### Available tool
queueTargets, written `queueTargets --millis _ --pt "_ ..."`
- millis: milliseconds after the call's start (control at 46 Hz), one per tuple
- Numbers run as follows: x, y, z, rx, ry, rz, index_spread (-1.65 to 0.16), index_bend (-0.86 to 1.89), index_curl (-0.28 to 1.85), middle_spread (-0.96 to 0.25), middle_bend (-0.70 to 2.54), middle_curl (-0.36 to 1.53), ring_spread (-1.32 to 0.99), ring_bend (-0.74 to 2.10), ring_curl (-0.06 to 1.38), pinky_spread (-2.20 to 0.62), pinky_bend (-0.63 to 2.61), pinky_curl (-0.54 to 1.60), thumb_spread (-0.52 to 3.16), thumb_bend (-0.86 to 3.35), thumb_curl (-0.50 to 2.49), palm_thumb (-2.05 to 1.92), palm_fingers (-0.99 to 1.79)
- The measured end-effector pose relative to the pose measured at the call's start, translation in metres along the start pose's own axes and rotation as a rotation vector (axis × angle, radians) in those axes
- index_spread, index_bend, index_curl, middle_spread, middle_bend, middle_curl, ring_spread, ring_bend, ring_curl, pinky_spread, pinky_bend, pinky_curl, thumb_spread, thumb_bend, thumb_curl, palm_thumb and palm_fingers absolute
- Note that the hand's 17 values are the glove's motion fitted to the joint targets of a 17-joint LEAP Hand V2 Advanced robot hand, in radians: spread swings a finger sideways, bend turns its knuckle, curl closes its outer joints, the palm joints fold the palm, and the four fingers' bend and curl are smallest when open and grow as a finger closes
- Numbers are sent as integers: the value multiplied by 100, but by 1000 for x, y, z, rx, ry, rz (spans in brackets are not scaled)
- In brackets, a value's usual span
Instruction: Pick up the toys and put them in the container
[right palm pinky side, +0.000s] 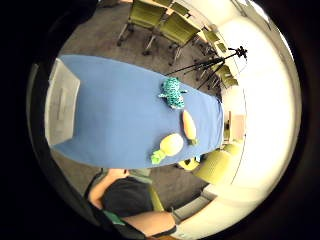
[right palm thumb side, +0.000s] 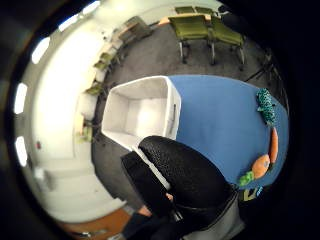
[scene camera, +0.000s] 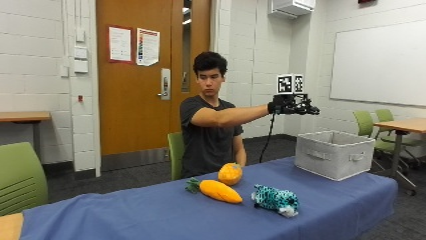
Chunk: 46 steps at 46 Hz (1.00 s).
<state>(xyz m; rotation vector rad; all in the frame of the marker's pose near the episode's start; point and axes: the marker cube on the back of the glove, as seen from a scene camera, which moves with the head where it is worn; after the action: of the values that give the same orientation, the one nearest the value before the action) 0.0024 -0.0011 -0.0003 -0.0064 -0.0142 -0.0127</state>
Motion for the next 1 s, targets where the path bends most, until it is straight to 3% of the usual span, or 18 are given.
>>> queueTargets --millis 305,631,1001 --pt "-4 1 -1 4 -6 -15 -20 17 15 -8 23 15 -25 21 9 -8 43 19 90 -9 3 -14 11" --pt "-4 8 1 5 -7 -22 -23 17 22 -9 24 23 -30 23 15 -9 45 25 102 -10 6 -14 7" --pt "83 45 0 35 34 28 -24 17 28 -10 26 30 -32 25 20 -8 45 28 102 -10 8 -15 6"
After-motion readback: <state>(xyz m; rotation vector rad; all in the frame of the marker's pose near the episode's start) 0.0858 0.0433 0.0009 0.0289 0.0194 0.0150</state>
